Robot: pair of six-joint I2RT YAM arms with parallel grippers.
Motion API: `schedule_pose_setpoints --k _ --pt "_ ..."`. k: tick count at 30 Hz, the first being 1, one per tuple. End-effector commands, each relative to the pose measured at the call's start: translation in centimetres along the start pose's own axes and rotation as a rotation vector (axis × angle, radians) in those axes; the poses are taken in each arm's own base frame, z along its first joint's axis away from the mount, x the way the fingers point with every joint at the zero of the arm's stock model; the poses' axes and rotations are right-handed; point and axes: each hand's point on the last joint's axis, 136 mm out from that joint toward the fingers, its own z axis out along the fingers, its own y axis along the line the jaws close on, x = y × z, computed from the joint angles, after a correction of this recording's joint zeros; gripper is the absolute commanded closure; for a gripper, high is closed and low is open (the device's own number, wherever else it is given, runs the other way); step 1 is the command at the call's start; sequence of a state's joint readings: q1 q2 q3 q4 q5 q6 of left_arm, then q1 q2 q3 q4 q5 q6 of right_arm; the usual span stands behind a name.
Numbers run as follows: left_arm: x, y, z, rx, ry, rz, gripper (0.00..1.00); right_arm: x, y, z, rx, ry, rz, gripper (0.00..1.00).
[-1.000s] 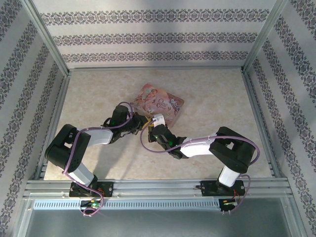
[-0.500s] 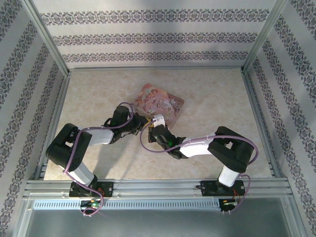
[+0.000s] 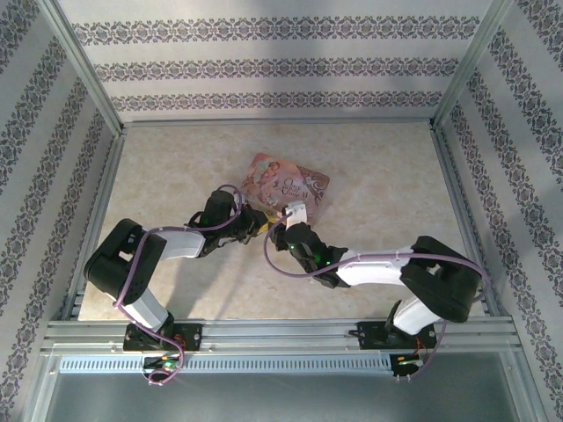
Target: Unlock a padlock with a key
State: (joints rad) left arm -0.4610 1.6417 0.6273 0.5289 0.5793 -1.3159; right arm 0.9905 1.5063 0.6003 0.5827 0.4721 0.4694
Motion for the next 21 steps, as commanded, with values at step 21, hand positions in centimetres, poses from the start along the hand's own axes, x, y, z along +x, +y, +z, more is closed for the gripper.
schedule_pose_setpoints --k 21 --pt "4.4 4.2 3.1 -0.042 0.066 0.071 0.88 -2.0 -8.9 -3.9 0.072 0.129 0.04 0.29"
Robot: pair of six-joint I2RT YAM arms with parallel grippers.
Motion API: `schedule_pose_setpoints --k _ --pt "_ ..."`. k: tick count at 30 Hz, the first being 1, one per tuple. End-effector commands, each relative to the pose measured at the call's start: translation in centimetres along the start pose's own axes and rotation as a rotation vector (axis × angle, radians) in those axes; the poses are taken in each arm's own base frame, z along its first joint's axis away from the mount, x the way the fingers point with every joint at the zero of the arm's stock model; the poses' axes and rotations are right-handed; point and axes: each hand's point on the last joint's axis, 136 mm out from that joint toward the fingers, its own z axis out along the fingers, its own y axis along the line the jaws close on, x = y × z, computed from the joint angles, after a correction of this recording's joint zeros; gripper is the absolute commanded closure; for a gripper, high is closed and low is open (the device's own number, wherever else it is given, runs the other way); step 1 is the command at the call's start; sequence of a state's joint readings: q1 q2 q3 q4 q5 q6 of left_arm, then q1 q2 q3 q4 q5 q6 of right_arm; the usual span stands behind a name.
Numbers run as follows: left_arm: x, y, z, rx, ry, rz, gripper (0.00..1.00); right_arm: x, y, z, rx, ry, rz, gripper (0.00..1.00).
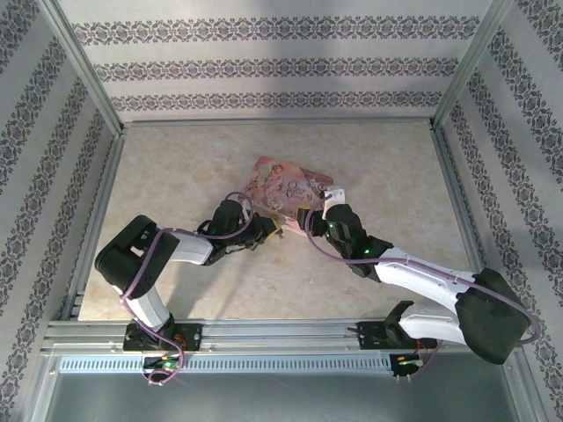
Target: Unlock a padlock with a key
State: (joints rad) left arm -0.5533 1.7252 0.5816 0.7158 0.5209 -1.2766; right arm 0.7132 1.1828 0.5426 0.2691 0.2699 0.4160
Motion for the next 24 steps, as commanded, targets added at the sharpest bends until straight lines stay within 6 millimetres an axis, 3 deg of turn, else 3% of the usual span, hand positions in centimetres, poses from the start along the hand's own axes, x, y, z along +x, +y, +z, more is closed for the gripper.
schedule_pose_setpoints --k 1,7,15,18,24 --pt "2.5 3.6 1.1 -0.076 0.058 -0.044 0.88 1.6 -0.7 -0.5 -0.005 0.076 -0.001 0.29" --pt "2.6 4.9 1.3 -0.098 0.042 -0.046 0.71 1.5 -1.3 -1.0 0.006 0.086 -0.001 0.21" --pt "2.4 4.4 -0.8 -0.152 0.008 0.014 0.54 0.7 -1.5 -1.3 0.005 0.096 0.013 0.09" --pt "2.5 4.3 -2.2 -0.159 -0.016 0.024 0.51 0.2 -1.9 -1.6 0.007 0.106 0.042 0.02" --pt "1.1 3.3 -6.7 -0.256 -0.111 0.138 0.44 -0.3 -3.6 -2.0 -0.027 0.159 0.225 0.01"
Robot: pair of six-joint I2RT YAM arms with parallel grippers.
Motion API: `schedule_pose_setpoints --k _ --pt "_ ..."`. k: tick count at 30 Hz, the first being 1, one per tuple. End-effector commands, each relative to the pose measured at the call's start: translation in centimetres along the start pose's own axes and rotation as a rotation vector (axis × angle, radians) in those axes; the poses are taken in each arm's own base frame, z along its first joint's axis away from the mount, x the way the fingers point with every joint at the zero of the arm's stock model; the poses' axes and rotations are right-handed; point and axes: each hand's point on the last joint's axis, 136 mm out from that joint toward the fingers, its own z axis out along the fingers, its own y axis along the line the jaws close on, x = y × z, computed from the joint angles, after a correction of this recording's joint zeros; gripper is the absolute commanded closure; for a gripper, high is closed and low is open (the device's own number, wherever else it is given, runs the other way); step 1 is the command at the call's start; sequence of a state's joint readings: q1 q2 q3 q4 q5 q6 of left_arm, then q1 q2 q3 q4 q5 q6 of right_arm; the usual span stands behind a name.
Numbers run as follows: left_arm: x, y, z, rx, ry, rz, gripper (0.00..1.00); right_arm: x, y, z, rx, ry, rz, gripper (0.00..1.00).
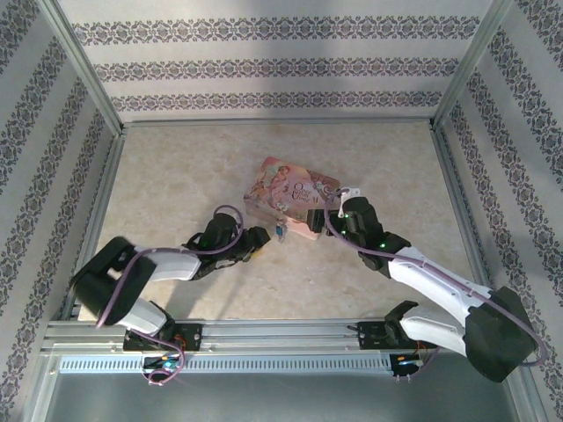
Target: Unlock a padlock with a key
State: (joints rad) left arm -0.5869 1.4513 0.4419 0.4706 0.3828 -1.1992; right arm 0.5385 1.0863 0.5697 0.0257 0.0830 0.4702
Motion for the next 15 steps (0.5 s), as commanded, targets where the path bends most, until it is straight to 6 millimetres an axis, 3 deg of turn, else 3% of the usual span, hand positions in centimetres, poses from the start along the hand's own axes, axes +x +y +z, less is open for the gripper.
schedule_pose_setpoints --k 1,5,8,11,15 --pt "-1.7 0.9 -3.0 -0.161 -0.07 0.139 0.41 -0.8 0.0 -0.7 -0.067 0.046 0.148 0.02" --pt "-5.5 -1.2 -7.3 -0.263 -0.191 0.314 0.25 -0.2 -1.7 -0.5 -0.077 0.109 0.28 0.02" --pt "-8.7 -2.1 -8.8 -0.217 -0.227 0.304 0.2 0.3 -2.2 -0.1 -0.079 0.136 0.312 0.02" --pt "-11.4 -2.7 -8.4 -0.15 -0.184 0.271 0.2 0.4 -2.1 0.3 -0.093 0.149 0.321 0.01" --pt "-12.6 -2.7 -5.2 -0.147 -0.022 0.261 0.23 0.3 -1.8 1.1 -0.107 0.177 0.34 0.01"
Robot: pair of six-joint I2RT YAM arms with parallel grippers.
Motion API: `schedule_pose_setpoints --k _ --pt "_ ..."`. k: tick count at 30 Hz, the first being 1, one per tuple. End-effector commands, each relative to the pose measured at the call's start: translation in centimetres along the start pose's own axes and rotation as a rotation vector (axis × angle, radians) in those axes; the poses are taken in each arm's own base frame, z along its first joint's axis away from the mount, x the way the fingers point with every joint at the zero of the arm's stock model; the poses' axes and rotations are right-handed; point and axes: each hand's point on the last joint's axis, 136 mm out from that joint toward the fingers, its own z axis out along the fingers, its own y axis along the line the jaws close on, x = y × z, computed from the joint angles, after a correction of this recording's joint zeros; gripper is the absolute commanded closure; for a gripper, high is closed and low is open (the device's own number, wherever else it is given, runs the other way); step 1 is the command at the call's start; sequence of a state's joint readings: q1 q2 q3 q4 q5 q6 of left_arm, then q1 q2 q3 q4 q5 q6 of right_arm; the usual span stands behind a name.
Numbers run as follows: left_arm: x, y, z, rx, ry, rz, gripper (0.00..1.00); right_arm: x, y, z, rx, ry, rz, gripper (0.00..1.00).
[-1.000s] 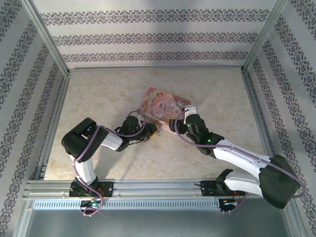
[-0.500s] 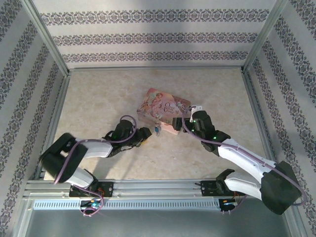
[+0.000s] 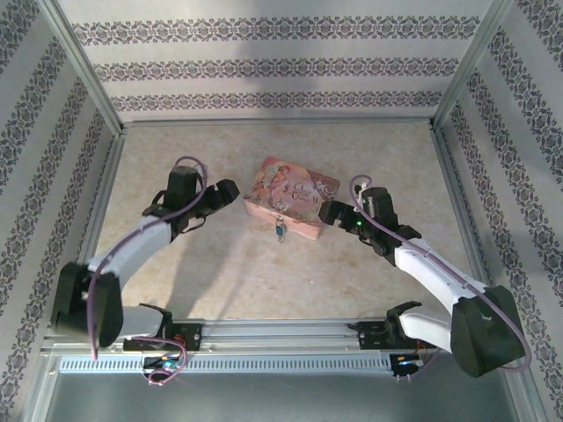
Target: Unlock a padlock with a key
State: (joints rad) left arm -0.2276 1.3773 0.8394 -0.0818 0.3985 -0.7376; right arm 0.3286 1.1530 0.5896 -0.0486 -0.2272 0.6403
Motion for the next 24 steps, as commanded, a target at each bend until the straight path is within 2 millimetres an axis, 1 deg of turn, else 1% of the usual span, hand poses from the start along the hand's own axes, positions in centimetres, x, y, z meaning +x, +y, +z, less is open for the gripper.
schedule_pose_setpoints --k 1,3,6,9,12,15,19,24 --pt "1.9 -0.4 2.3 0.041 0.215 0.05 0.23 -0.9 1.3 0.2 -0.047 0.021 0.042 0.02" --pt "1.7 -0.7 4.2 0.064 0.261 0.056 0.25 -1.1 1.1 0.8 -0.039 0.034 0.075 0.02" --pt "0.9 -1.3 6.4 0.095 0.308 0.074 0.28 -1.3 1.3 1.7 -0.044 0.061 0.096 0.02" --pt "0.4 -2.1 8.1 0.137 0.347 0.077 0.33 -1.5 1.6 2.7 -0.053 0.087 0.102 0.02" --pt "0.3 -2.7 9.0 0.167 0.382 0.065 0.39 -2.0 2.0 3.7 -0.062 0.103 0.093 0.02" --pt "0.8 -3.4 9.2 0.194 0.407 0.07 0.41 -2.6 2.6 4.6 -0.073 0.121 0.069 0.02" --pt "1.6 -4.0 8.6 0.219 0.421 0.07 0.42 -3.4 3.7 6.0 -0.114 0.15 0.033 0.01" --pt "2.8 -4.0 7.5 0.229 0.418 0.032 0.43 -4.3 4.7 7.9 -0.149 0.181 -0.006 0.02"
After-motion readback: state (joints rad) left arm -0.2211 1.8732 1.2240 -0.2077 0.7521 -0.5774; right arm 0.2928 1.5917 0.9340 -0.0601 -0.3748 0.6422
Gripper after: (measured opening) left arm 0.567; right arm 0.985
